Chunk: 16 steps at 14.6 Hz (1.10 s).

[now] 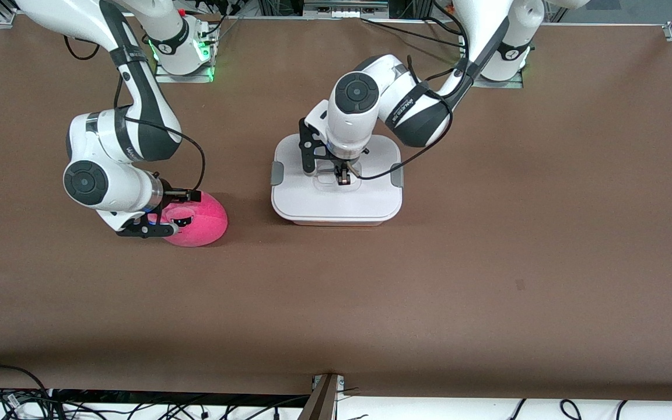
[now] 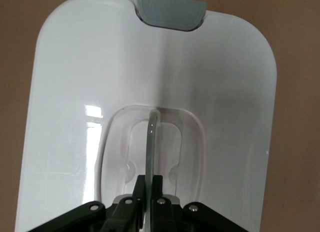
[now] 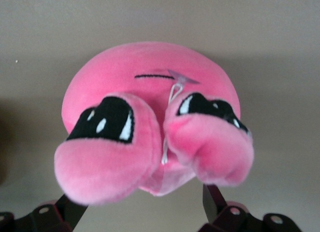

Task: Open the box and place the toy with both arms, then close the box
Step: 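Lift the lid off with the left gripper while the right gripper grasps the toy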

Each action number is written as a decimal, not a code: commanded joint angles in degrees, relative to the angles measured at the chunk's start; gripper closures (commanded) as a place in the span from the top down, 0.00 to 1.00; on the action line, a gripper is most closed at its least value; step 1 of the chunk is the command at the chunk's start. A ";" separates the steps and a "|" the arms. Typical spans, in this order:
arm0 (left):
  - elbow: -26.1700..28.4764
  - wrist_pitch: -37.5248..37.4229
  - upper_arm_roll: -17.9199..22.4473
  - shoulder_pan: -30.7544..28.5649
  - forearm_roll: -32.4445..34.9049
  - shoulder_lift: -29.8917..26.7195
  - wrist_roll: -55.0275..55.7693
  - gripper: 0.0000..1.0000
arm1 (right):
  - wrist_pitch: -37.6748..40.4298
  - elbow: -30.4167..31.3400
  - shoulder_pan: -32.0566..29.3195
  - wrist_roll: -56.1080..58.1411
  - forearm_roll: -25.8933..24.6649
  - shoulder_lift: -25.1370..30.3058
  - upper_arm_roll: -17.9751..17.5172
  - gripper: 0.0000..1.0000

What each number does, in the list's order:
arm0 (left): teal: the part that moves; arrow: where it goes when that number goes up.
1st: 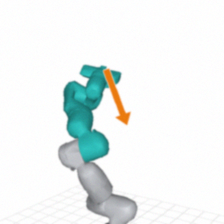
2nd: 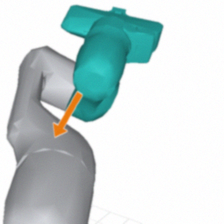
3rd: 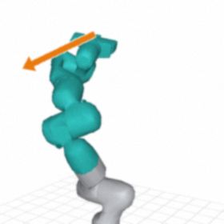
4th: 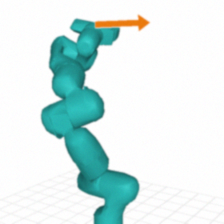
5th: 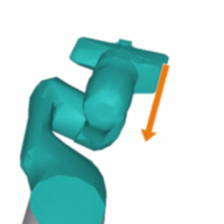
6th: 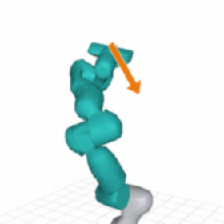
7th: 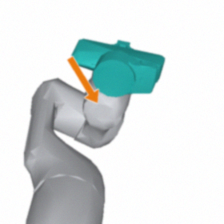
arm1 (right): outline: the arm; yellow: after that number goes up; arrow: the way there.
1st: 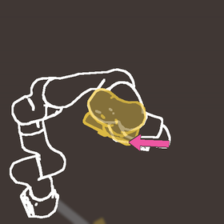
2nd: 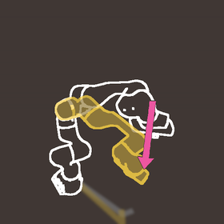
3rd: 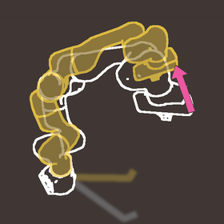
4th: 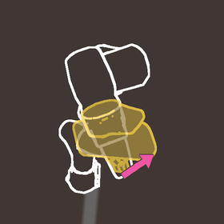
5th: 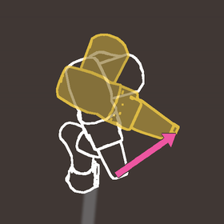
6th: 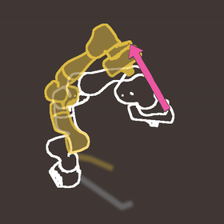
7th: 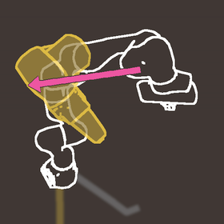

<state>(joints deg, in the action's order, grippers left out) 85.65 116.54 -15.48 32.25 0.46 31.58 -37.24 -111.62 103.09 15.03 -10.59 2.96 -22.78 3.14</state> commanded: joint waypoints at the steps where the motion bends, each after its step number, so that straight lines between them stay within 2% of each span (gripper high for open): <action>1: -0.57 -4.21 -1.31 -0.43 -1.25 -3.45 -0.82 0.00 | -2.46 0.88 -0.18 -0.39 0.73 -0.78 0.11 0.92; 3: -0.66 -6.32 -1.13 -0.52 -0.46 -6.17 -0.73 0.00 | -3.25 1.58 -0.18 -0.39 0.73 -0.87 0.11 0.50; 5: -0.84 -10.52 -0.87 -2.35 -0.63 -9.07 -0.56 0.00 | -3.17 1.15 -0.18 -0.48 0.73 -0.78 0.11 0.14; 6: -0.92 -13.59 -0.87 -4.28 -0.72 -10.48 -0.55 0.00 | -3.17 0.97 -0.18 -0.48 0.73 -0.78 0.11 0.01; 8: -0.92 -18.09 -0.87 -8.84 -0.81 -12.59 -0.82 0.00 | -3.34 0.45 -0.53 -0.39 0.73 -0.78 0.19 0.00; 11: -1.80 -24.76 -1.22 -17.63 -1.25 -15.14 -3.44 0.00 | -2.20 -4.28 -0.44 0.83 0.56 -0.34 0.11 0.00; 14: -4.78 -29.09 -0.60 -24.49 -0.20 -15.15 -7.92 0.00 | 9.54 -14.81 1.84 1.71 0.47 -0.86 -0.07 0.00; 16: -4.97 -29.27 -0.60 -29.85 -0.11 -15.06 -13.10 0.00 | 12.56 -18.35 4.38 7.75 0.56 -0.34 -0.24 0.00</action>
<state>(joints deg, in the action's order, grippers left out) 82.07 88.87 -15.44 6.39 0.47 16.46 -45.95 -103.21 89.27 16.85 -7.44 2.96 -23.25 2.83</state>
